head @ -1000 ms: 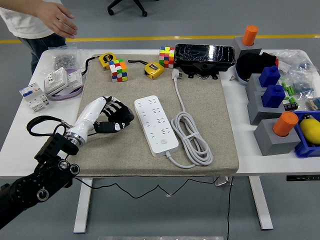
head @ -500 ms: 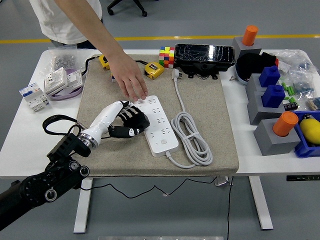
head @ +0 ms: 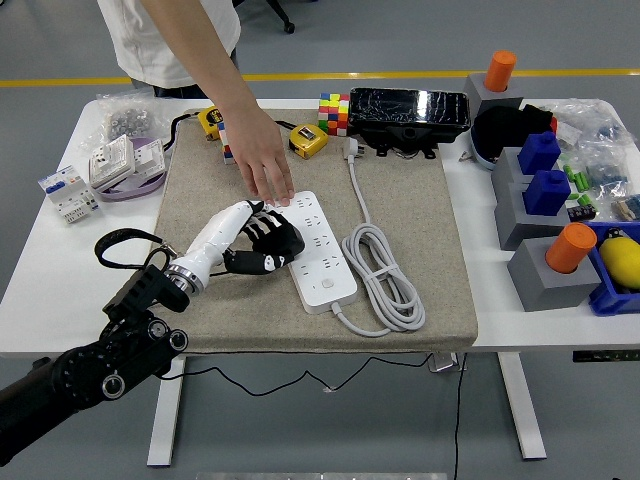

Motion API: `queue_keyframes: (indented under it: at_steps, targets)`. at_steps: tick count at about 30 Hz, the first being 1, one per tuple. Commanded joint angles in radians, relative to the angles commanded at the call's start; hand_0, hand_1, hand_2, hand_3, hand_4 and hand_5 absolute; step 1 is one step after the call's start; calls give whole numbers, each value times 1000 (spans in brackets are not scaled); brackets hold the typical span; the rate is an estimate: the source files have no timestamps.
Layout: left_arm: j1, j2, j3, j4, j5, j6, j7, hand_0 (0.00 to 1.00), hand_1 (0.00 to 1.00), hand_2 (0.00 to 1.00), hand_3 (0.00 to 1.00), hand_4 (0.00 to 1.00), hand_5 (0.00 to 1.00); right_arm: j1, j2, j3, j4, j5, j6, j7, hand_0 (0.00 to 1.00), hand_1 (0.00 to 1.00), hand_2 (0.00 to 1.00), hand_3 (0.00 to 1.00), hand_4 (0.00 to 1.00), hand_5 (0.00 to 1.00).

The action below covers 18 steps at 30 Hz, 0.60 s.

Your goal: Put the plug near the board,insert it into the board,press the button,pull the plug out

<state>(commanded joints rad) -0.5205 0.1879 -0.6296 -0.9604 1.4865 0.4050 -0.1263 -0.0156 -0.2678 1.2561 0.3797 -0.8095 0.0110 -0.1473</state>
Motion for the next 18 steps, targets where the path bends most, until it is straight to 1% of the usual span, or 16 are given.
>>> queue_keyframes:
  at_steps: [5,16,17,18]
  targets:
    - [1,0,3,7,-2,9,-5,391,348,422,558,672,2,1,-2,-5,0,1,0,0,574,635,621,549,889,422]
    - [-2,3,18,6,3,6,2,392,347,422,558,675,2,1,-5,-4,0,0,0,0,575,635,621,549,890,422]
    - [-2,3,19,6,4,6,3,416,392,457,562,715,2,0,-5,-4,0,1,0,0,575,635,621,550,889,421]
    - [-2,3,19,5,5,6,4,416,392,457,562,715,2,0,-5,-4,0,0,0,0,575,635,621,550,889,421]
